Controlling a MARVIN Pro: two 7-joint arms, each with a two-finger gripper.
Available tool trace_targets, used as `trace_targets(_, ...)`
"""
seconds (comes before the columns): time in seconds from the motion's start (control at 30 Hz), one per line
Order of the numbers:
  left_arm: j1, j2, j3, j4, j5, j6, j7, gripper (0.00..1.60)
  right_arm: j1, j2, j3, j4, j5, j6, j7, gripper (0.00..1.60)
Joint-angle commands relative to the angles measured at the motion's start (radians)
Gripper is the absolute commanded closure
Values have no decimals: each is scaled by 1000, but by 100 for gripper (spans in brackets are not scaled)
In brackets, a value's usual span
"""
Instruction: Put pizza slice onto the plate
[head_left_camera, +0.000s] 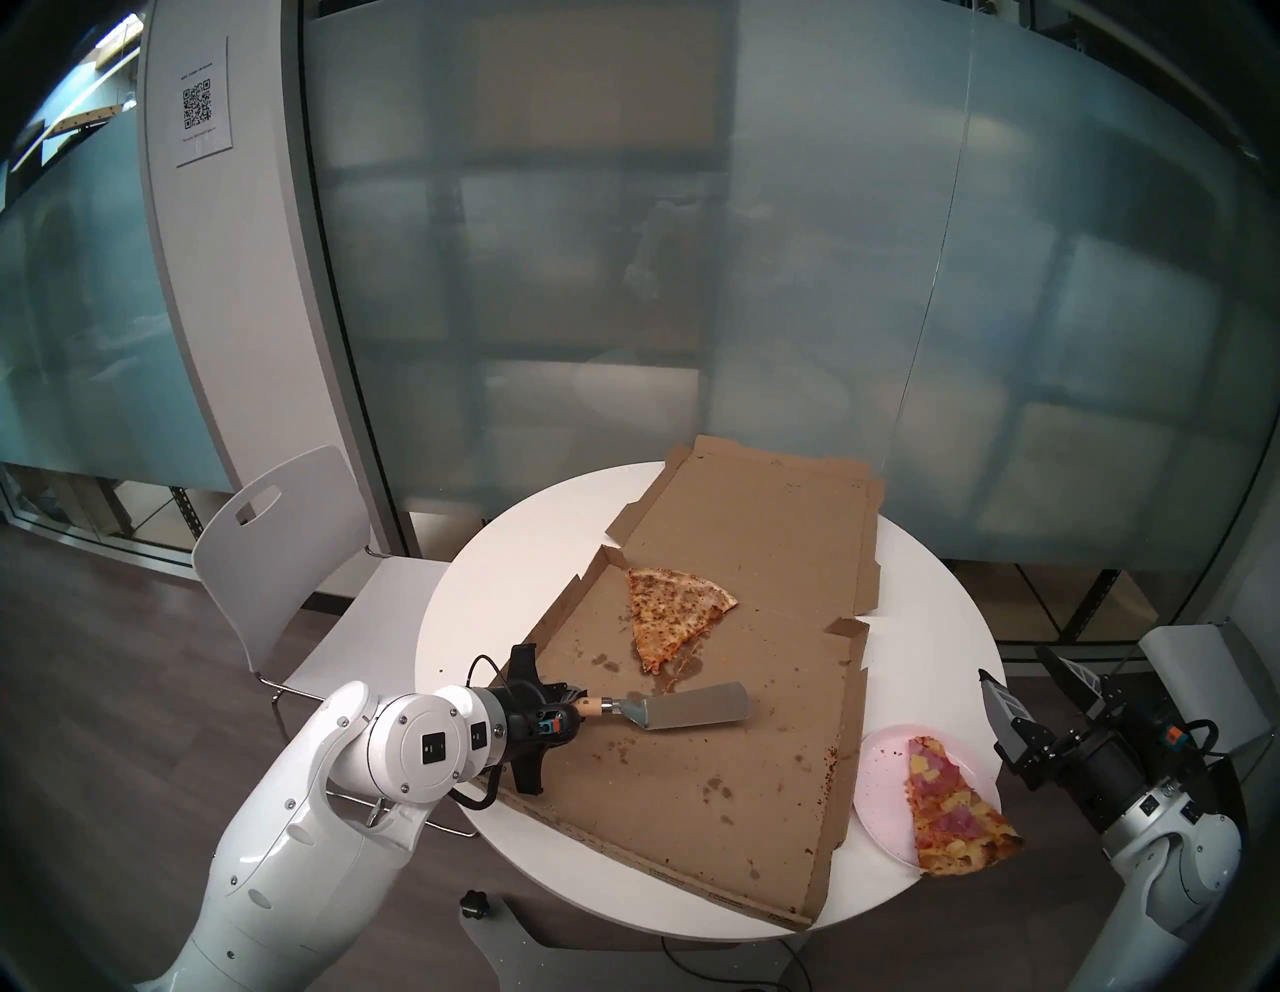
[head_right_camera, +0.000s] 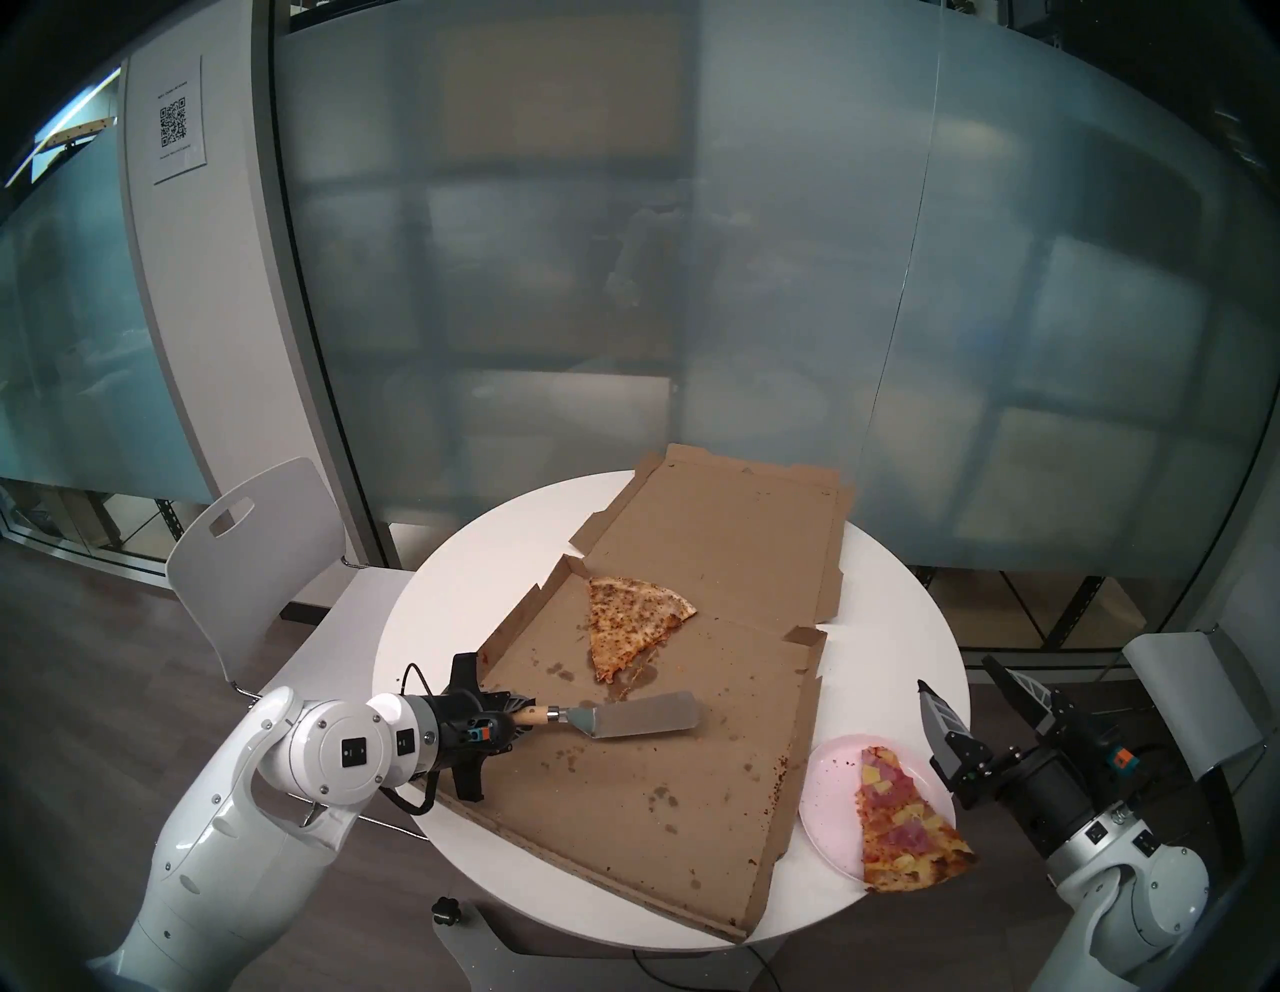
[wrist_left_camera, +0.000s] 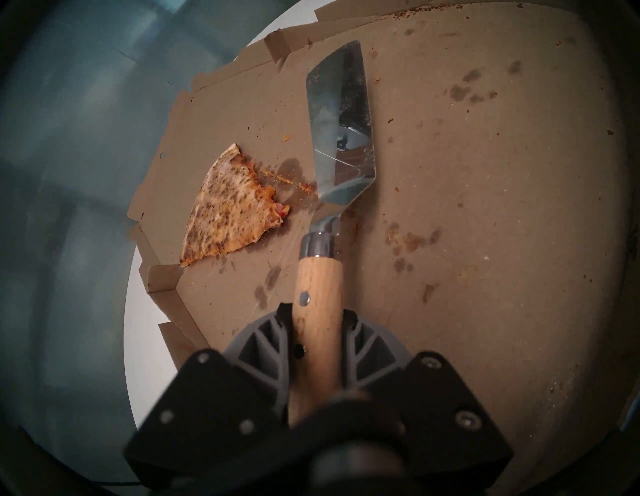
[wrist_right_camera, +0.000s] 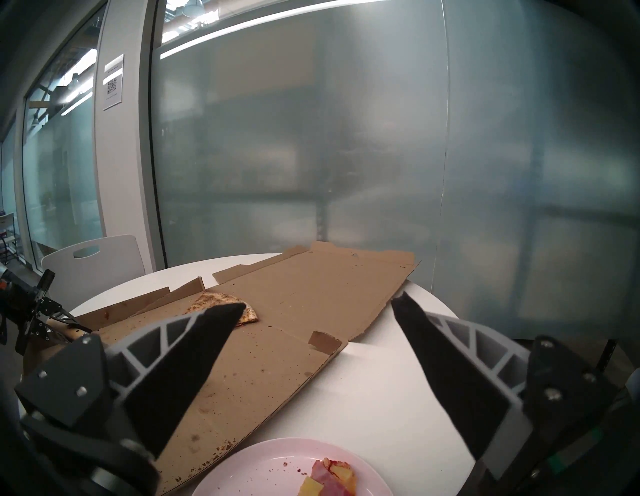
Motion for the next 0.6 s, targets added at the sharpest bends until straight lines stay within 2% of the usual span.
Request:
trace_targets(0.0,-49,-2,2,9,8,0,-12,160,-3,-4,-5,-22,15,-10,-3,0)
trace_targets(0.47,-80,-21,25,18,47,3,-47,160,-7,-4,3,-16,23,-17,-10,0)
trace_targets(0.5,-81,-20,27,15,50,4,-50,147,-6,-4,3,-15,24,-17,-10,0)
trace_targets(0.57,-82,-22,28,14,53,7,-52,133,-5,-2,5,-13,24,-18,-9,0)
